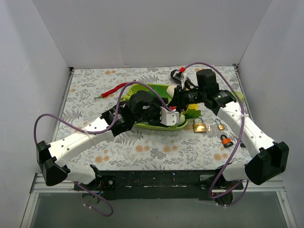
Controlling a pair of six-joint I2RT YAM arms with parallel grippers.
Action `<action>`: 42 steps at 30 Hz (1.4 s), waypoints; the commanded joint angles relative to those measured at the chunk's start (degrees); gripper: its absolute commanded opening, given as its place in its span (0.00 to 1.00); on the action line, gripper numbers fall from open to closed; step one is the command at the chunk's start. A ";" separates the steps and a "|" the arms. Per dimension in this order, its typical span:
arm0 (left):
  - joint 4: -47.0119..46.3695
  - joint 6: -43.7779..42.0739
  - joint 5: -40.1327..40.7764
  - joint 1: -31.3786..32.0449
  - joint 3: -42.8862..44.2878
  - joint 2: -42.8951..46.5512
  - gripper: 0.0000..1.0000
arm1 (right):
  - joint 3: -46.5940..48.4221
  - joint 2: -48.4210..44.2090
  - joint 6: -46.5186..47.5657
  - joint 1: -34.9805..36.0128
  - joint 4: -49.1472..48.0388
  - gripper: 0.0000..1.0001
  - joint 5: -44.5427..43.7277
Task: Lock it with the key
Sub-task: Pick up the lock from the center of the board, then lock the lock.
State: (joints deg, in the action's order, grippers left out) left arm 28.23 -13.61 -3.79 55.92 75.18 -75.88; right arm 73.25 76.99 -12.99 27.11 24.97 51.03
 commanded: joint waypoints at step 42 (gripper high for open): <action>8.95 52.89 -59.22 -18.57 -3.10 5.83 0.52 | 0.66 -19.42 64.94 22.72 13.70 0.01 -17.98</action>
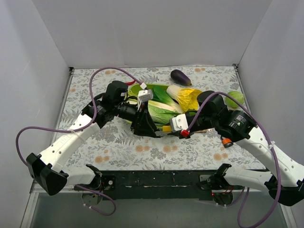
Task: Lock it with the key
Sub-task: Lock the lock.
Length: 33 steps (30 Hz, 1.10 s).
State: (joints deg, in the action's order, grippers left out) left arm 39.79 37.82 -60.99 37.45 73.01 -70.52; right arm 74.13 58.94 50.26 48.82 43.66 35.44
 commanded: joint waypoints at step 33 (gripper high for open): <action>-3.68 -2.13 5.97 -1.33 2.30 0.83 0.00 | 0.05 -1.28 -18.87 2.07 -3.76 0.83 -9.95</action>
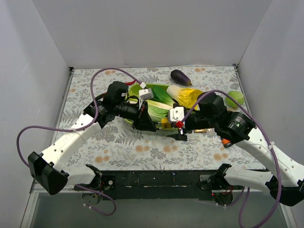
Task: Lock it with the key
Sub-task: Lock the lock.
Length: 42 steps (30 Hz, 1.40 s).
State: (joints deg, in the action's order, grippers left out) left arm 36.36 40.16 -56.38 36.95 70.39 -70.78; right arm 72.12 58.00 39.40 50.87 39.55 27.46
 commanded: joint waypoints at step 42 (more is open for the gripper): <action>4.16 -17.31 5.40 1.28 10.91 1.70 0.00 | 5.93 7.66 -18.48 -11.85 -2.72 0.11 20.08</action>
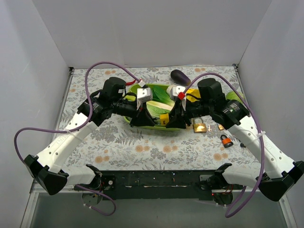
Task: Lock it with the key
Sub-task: Lock the lock.
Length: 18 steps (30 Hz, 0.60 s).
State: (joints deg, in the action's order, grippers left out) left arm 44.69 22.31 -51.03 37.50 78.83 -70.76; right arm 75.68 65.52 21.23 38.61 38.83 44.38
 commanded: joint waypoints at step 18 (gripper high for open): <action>-18.22 10.46 2.77 9.26 0.10 -1.39 0.00 | 0.44 2.77 -6.38 2.87 -6.57 0.01 6.33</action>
State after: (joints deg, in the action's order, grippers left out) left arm 42.33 29.26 -44.99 42.61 78.56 -70.85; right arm 75.66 66.48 18.65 38.46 40.47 46.74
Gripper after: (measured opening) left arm 0.073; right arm 0.417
